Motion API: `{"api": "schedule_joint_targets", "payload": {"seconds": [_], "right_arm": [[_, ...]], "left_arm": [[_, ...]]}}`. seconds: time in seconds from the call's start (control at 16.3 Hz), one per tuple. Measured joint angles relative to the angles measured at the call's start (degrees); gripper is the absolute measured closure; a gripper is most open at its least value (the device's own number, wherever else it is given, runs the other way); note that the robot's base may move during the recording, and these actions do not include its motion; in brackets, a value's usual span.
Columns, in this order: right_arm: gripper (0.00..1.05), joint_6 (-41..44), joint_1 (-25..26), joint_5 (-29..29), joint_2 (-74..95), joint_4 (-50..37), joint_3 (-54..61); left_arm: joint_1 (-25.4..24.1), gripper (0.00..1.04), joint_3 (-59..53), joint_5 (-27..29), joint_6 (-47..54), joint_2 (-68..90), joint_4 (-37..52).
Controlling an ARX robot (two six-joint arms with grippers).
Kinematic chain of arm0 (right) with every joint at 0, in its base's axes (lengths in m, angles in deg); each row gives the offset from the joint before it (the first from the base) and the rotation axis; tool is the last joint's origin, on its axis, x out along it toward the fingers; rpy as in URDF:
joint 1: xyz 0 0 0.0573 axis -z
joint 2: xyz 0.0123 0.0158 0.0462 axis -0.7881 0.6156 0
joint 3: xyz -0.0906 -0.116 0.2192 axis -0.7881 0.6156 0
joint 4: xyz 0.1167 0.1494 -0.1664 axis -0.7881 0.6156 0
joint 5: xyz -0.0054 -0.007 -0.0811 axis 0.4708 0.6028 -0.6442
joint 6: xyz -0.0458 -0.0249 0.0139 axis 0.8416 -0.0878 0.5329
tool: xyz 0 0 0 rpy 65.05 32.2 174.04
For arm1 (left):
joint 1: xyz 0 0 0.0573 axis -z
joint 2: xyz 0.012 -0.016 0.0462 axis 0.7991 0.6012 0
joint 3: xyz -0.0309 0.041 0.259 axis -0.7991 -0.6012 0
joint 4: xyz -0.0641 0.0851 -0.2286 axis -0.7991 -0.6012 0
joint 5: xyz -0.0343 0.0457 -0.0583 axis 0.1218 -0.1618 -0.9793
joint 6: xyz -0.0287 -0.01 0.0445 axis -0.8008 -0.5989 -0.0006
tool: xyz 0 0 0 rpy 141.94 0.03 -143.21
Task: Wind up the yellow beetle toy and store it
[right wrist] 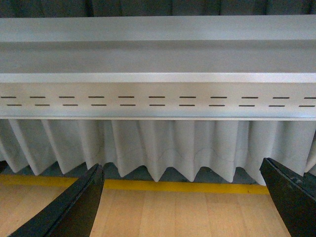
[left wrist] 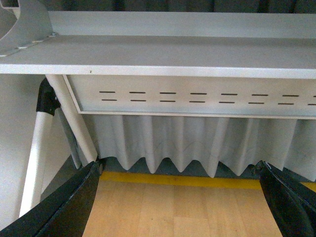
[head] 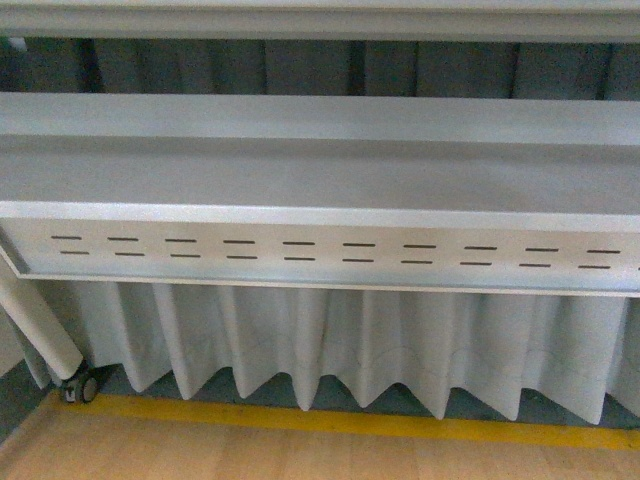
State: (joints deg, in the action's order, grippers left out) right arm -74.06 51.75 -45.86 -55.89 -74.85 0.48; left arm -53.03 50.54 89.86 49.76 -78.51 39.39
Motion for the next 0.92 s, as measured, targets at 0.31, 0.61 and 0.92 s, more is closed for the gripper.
{"api": "schedule_joint_targets", "payload": {"seconds": [0.31, 0.61, 0.92], "right_arm": [[0.06, 0.00, 0.00, 0.00, 0.00, 0.00, 0.00], [0.06, 0.00, 0.00, 0.00, 0.00, 0.00, 0.00], [0.06, 0.00, 0.00, 0.00, 0.00, 0.00, 0.00]], "left_arm": [[0.00, 0.07, 0.00, 0.00, 0.00, 0.00, 0.00], [0.00, 0.07, 0.00, 0.00, 0.00, 0.00, 0.00], [0.00, 0.07, 0.00, 0.00, 0.00, 0.00, 0.00]]}}
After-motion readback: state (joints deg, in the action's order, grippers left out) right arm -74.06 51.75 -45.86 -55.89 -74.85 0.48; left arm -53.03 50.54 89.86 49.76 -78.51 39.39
